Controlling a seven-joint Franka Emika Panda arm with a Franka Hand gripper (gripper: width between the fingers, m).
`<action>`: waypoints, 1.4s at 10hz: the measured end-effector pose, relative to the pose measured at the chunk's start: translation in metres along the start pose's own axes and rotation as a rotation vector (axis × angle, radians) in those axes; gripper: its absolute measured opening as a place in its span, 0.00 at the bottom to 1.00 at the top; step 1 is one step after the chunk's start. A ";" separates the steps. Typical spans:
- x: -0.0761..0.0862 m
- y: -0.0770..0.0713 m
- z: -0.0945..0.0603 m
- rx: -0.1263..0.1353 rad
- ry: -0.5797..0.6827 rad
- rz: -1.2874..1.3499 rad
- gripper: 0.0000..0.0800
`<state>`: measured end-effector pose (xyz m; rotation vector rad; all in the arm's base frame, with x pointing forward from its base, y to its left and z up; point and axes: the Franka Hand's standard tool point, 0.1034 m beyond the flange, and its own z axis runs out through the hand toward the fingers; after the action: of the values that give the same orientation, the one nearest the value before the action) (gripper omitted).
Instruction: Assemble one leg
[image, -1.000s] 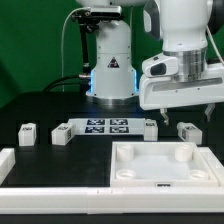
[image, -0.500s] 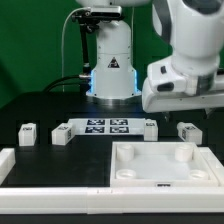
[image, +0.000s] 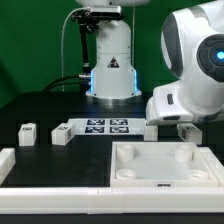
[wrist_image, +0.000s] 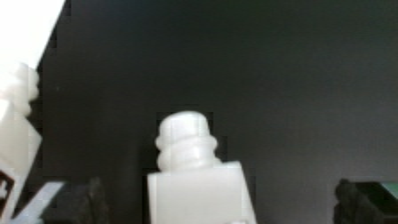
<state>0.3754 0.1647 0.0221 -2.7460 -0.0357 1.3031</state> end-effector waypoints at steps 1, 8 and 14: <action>0.000 0.000 0.000 0.000 0.001 -0.014 0.81; 0.005 -0.003 0.003 0.001 -0.005 -0.041 0.65; 0.006 -0.001 0.003 0.002 -0.006 -0.050 0.36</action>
Offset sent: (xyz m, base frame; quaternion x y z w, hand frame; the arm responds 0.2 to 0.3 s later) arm 0.0094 0.0055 -0.0061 -0.0068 0.0113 -0.0264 0.9996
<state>0.3767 0.1659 0.0161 -2.7213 -0.1024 1.2975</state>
